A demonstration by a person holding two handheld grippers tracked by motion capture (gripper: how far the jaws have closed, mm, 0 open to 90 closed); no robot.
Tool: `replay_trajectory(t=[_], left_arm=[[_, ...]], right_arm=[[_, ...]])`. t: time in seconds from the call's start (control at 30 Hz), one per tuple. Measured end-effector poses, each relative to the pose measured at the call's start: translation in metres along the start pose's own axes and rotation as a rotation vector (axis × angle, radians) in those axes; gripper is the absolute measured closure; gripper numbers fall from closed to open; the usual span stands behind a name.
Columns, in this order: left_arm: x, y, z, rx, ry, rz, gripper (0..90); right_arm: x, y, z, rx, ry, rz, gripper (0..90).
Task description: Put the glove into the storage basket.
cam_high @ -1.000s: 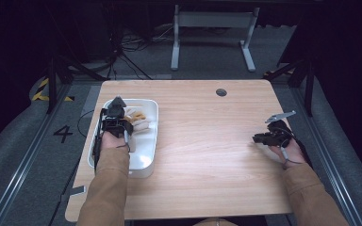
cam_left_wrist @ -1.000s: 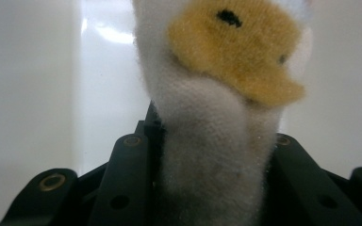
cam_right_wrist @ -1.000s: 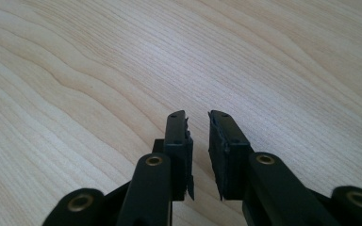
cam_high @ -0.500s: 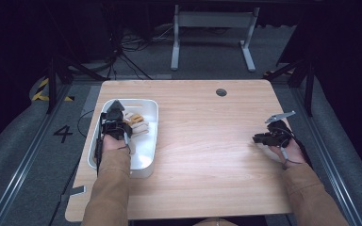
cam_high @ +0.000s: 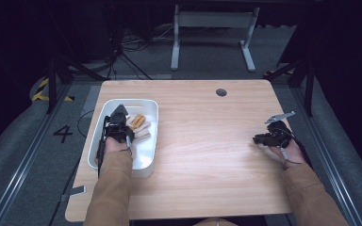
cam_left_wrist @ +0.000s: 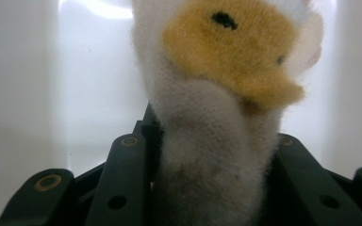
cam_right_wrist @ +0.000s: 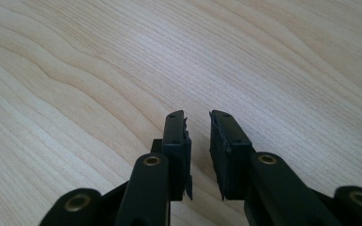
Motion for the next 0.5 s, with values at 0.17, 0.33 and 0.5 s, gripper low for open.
replay_trajectory(t=[0.17,0.33,0.5], left_arm=[[-0.0027,0.0004,0.0007,0.010,0.010,0.007,65.6],[-0.0045,0.0019,0.0026,0.010,0.035,0.008,65.3],[-0.0058,0.0019,0.0032,0.008,0.043,0.005,64.9]], right_arm=[[-0.0018,-0.0001,0.0014,-0.001,0.006,0.000,76.1],[-0.0013,-0.0003,0.0015,0.000,0.005,0.000,75.8],[-0.0020,-0.0013,0.0026,-0.005,0.007,0.003,75.8]])
Point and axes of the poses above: each handheld gripper's, and its own axes: x roughly backward along the jaws, z roughly out of its underside, y roughly to its left, the point moved 7 cm from there along -x, roughly forward along the jaws, and after that the axes turned 10 degrees about -y, right-handed, at the moved point
